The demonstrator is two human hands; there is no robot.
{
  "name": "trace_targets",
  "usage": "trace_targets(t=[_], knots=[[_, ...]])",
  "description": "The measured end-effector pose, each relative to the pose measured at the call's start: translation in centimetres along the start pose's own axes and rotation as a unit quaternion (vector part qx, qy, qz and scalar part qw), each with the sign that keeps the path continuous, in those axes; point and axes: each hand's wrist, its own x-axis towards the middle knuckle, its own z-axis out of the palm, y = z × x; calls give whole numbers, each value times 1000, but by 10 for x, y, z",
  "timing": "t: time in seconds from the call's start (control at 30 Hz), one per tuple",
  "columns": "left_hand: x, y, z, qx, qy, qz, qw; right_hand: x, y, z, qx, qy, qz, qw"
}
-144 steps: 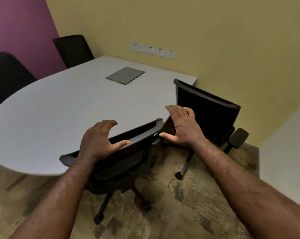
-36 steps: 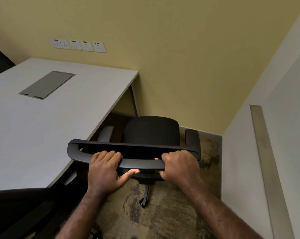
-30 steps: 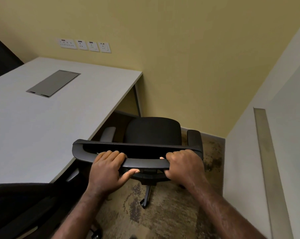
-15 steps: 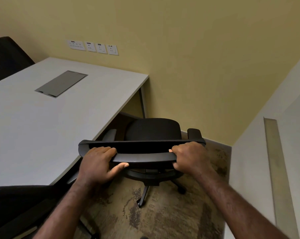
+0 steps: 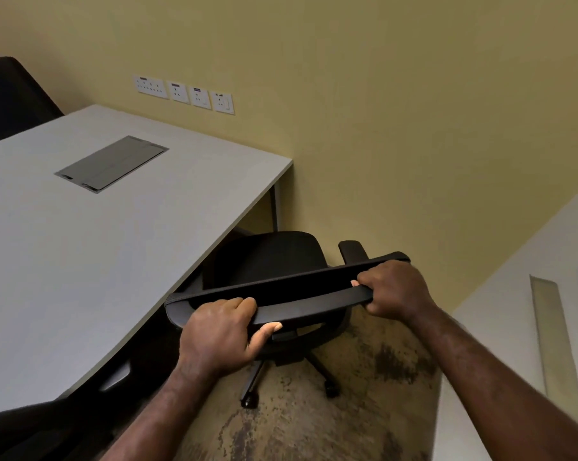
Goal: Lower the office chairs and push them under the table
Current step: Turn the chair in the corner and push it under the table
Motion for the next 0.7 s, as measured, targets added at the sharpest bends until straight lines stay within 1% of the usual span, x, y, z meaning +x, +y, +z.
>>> trace_targets(t=[0.2, 0.3, 0.4, 0.57, 0.7], knots=[[29, -1, 9, 4, 0, -41, 999, 46, 24, 6, 5, 13, -30, 999], [45, 1, 14, 9, 4, -65, 998, 71, 40, 10, 15, 36, -51, 998], [61, 6, 18, 15, 6, -87, 996, 94, 55, 13, 28, 44, -82, 995], [87, 16, 26, 23, -11, -138, 990, 134, 81, 17, 49, 61, -137, 988], [109, 25, 29, 36, -17, -169, 985, 164, 100, 19, 61, 50, -173, 982]])
